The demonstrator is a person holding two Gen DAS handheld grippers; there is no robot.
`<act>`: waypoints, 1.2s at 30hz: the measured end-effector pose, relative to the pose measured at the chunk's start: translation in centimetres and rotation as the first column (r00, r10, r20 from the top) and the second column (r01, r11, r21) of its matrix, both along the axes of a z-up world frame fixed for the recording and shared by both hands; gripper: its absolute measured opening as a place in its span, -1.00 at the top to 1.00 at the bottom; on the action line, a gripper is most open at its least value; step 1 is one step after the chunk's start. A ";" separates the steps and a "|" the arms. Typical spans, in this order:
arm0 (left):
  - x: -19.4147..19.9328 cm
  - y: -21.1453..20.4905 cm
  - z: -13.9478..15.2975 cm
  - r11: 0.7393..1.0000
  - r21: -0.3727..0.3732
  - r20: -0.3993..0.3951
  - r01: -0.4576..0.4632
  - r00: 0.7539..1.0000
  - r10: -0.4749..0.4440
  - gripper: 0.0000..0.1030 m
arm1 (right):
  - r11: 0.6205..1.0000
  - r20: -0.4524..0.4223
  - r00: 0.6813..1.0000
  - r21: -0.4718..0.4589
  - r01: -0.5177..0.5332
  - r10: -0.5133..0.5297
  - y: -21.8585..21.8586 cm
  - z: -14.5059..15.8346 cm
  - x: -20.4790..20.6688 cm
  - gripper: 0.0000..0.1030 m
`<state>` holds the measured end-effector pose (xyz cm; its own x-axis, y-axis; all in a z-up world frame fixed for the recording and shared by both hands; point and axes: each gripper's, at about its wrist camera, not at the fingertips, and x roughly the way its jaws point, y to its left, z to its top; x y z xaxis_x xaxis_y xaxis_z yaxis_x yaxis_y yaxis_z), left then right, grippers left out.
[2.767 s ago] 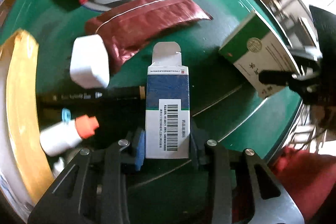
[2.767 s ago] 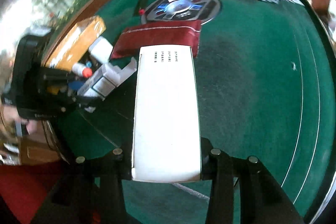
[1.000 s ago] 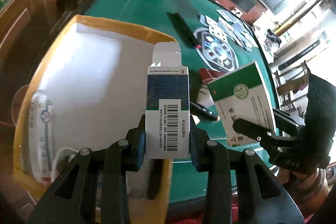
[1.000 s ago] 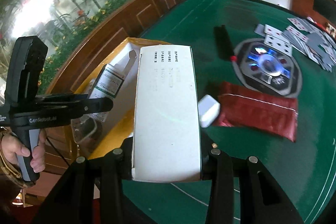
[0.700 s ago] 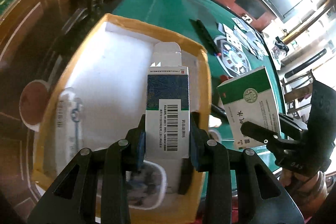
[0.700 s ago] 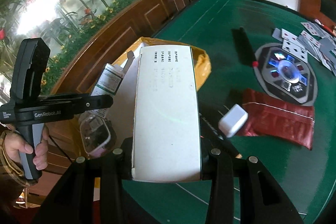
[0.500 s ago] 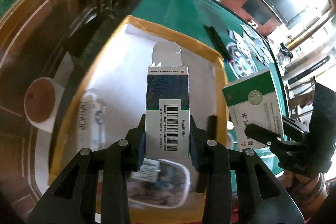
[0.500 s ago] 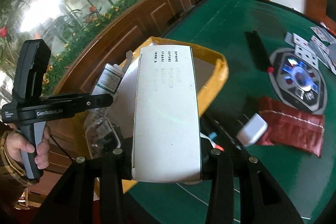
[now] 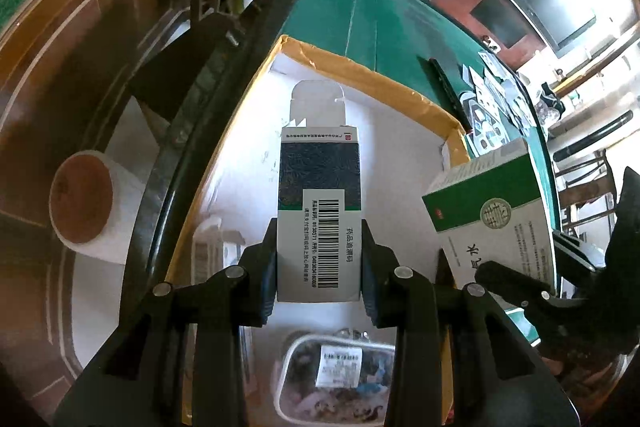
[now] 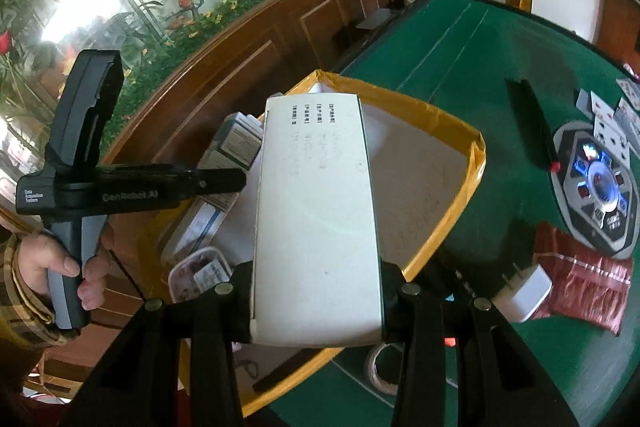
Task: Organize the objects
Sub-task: 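Carry both medicine boxes over the yellow-rimmed tray with both grippers, then open both grippers to drop the medicine boxes into the tray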
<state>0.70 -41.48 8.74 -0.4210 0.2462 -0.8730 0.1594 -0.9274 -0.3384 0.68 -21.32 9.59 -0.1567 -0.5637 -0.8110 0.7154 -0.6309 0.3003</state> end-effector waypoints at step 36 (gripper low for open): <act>-5.2 -1.0 -4.0 0.994 -0.102 0.058 -0.038 0.997 0.044 0.31 | 0.982 -0.043 0.993 0.150 0.114 -0.108 -8.4 -4.3 -6.6 0.18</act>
